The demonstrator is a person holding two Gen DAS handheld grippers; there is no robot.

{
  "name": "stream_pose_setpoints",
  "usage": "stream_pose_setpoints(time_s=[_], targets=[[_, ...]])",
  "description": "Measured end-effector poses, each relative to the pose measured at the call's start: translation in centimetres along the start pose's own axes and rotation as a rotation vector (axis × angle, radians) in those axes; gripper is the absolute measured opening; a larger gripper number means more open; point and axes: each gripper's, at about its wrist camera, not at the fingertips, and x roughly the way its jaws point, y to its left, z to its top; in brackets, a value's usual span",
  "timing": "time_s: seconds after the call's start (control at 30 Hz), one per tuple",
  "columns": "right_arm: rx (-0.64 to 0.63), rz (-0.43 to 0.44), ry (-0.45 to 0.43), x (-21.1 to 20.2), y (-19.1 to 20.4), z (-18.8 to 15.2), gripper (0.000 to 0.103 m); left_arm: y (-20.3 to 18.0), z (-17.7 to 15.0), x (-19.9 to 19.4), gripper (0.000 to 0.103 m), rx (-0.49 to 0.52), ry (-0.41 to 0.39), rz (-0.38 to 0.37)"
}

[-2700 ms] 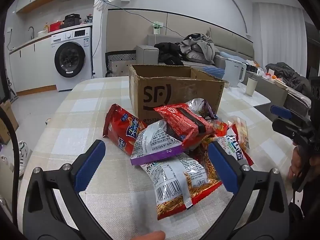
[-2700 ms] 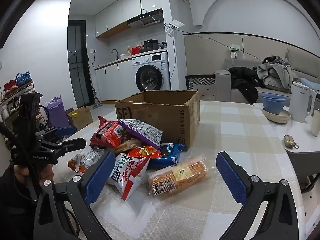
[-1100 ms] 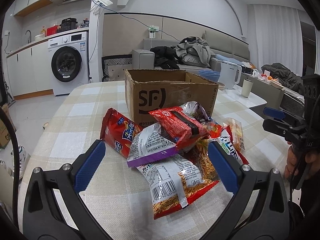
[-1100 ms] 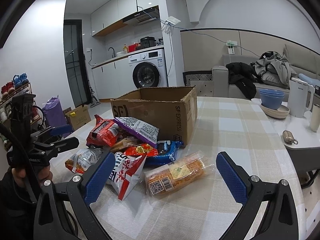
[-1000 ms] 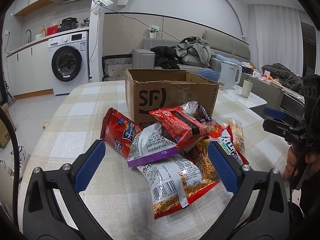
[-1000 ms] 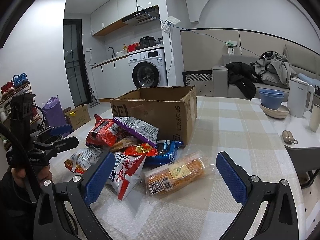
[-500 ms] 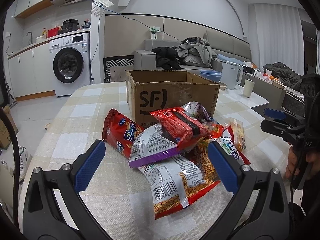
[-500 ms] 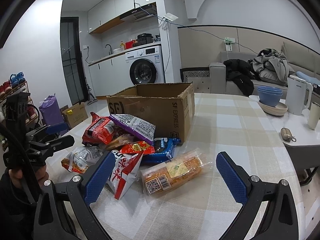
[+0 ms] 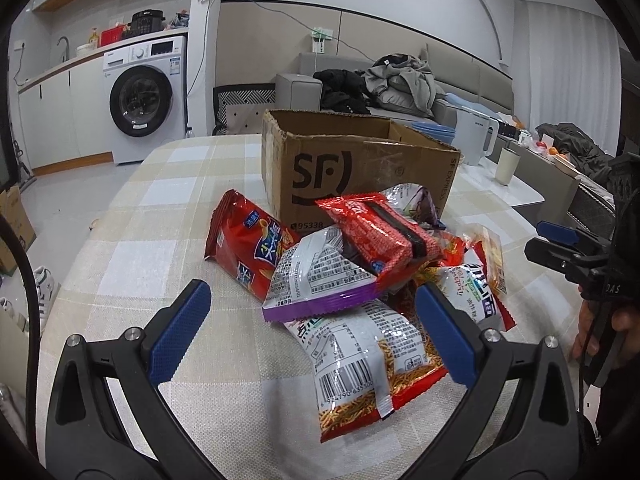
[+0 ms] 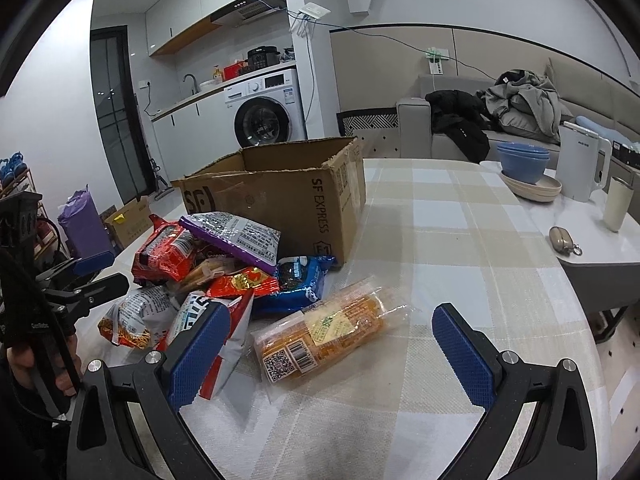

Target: Organize snacks

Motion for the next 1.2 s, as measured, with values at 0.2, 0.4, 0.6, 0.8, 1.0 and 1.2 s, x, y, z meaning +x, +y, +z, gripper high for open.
stream_pose_setpoints(time_s=[0.2,0.4,0.6,0.8,1.0,1.2], targets=[[0.003,-0.036,0.013,0.3,-0.1,0.0,0.103,1.4,0.1,1.1,0.102,-0.056,0.029,0.007],[0.003,-0.069,0.073,1.7,-0.2,0.1,0.103,1.8,0.1,1.9,0.102,-0.074,0.059,-0.003],[0.021,-0.091,0.123,3.2,-0.5,0.3,0.103,1.0,0.2,2.2,0.102,-0.039,0.073,0.025],[0.04,-0.046,0.146,3.9,-1.0,0.3,0.103,0.5,0.3,2.6,0.102,0.001,0.079,0.037],[0.018,-0.035,0.181,4.8,-0.7,0.2,0.103,0.2,0.4,3.1,0.102,0.026,0.093,0.025],[0.099,-0.02,0.243,6.4,-1.1,0.4,0.103,-0.3,0.2,3.0,0.102,0.055,0.098,0.006]])
